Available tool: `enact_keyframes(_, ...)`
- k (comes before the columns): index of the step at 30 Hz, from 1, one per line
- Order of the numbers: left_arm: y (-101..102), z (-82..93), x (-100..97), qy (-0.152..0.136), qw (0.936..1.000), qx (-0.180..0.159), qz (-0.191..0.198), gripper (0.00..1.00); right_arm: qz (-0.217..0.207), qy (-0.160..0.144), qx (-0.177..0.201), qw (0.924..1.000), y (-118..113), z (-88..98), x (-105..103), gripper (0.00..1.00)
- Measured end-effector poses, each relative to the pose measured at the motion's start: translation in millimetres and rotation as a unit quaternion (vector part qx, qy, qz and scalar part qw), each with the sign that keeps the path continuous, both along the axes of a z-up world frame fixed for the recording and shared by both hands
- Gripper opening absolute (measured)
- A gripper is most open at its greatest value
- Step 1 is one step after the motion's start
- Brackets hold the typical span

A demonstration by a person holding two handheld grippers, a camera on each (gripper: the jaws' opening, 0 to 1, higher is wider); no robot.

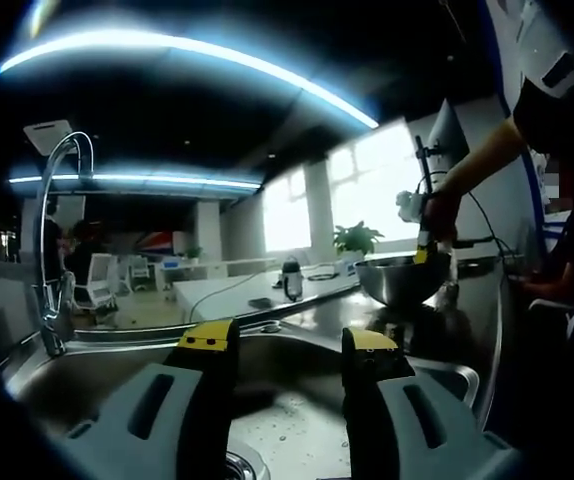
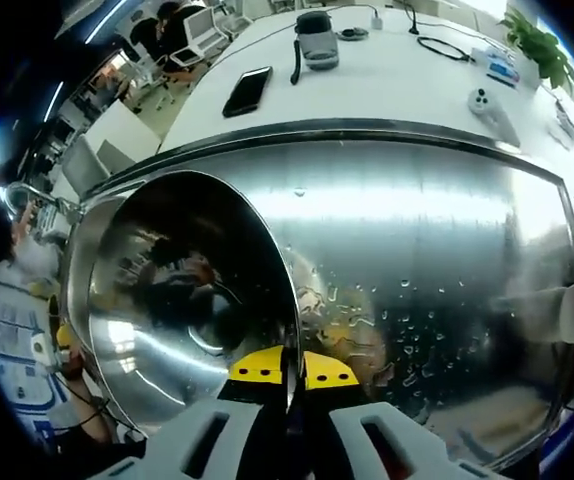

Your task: Pick up bowl with dirty water move over sink pour dirty water into sink return bowl to place

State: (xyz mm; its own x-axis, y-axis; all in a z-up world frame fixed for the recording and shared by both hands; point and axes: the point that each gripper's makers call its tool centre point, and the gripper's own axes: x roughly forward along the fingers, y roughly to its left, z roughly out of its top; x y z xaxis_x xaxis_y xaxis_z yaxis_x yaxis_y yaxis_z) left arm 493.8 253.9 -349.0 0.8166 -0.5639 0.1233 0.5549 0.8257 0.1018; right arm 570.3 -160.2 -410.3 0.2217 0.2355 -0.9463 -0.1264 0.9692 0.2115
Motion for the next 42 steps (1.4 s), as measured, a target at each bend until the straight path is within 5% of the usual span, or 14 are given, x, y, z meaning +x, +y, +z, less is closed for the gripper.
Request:
enact_keyframes(23, 0, -0.2, -0.1, 0.0, 1.0, 0.003, 0.001, 0.4, 0.021, -0.044, -0.008, 0.9988, -3, 0.3, 16, 0.0)
enact_keyframes(42, -1, -4.8, 2.2, 0.004, 0.9998, 0.02, 0.006, 0.4, 0.05, -0.098, -0.023, 0.9936, 18, 21.8, 39, 0.0)
